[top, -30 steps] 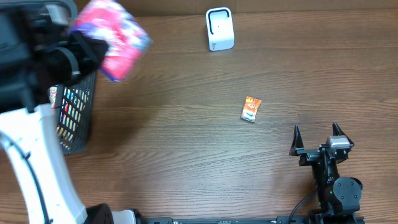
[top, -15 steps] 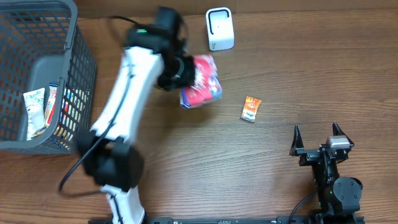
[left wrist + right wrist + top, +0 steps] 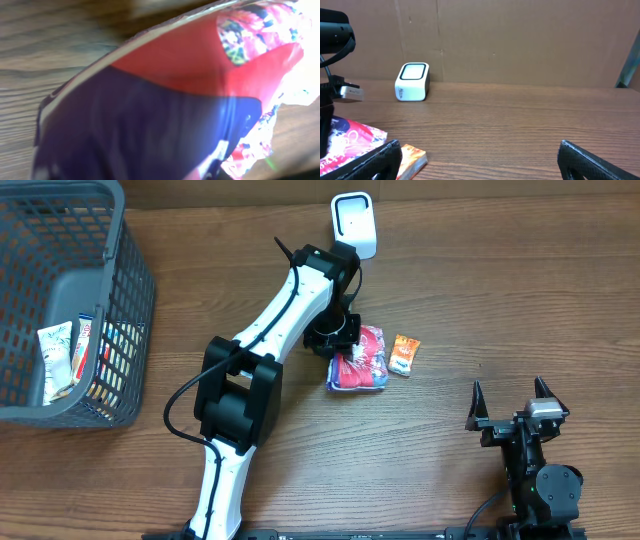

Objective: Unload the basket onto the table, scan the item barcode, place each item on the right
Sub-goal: 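Carry the purple pack past the scanner and set it on the table, then move the left gripper back into the grey basket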

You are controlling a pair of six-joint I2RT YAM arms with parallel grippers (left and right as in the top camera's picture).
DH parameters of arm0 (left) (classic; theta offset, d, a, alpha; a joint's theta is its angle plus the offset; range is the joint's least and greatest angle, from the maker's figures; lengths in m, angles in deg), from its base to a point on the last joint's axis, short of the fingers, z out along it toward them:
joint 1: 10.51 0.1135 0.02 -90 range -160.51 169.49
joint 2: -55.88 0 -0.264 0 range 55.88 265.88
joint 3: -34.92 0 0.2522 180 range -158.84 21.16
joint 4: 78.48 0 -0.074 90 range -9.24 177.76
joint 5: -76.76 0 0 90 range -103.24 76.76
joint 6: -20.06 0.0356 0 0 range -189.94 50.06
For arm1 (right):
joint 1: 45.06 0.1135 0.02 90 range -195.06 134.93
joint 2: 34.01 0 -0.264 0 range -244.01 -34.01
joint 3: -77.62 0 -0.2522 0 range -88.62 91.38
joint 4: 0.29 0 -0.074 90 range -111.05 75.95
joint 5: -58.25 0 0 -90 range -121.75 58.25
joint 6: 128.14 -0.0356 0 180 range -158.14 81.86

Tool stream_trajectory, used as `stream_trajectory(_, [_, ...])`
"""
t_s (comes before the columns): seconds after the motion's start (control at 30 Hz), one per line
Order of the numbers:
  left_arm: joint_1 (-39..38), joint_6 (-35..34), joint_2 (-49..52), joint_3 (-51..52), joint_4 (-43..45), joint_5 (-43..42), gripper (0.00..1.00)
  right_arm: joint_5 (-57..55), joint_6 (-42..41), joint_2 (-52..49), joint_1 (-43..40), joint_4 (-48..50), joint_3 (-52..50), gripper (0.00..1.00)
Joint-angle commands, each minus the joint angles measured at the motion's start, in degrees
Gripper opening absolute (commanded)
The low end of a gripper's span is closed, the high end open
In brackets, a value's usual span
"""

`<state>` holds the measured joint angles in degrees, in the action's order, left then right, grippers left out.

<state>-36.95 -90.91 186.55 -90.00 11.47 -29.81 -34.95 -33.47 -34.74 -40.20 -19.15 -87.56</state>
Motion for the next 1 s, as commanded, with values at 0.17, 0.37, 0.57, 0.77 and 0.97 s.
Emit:
stream_trajectory(0.17, [0.1,7.2,-0.1,-6.1,-4.3,-10.2,0.58,-0.1,-0.3,0.6,-0.2,0.5,-0.6,1.0])
stream_trajectory(0.37, [3.7,7.9,-0.1,-19.3,-13.5,-7.5,0.69,-0.2,-0.3,0.6,-0.2,0.5,-0.6,1.0])
stream_trajectory(0.57, [10.2,9.3,-1.4,-39.0,-20.5,-7.0,0.69,-0.2,-0.3,0.6,-0.2,0.5,-0.6,1.0])
stream_trajectory(0.77, [19.0,9.1,-8.3,-48.6,-20.5,-6.7,0.72,-0.1,-0.3,0.6,-0.2,0.5,-0.6,1.0])
stream_trajectory(0.97, [34.9,9.0,-18.4,-49.0,-20.5,0.0,1.0,-0.2,-0.3,0.6,-0.2,0.5,-0.6,1.0])
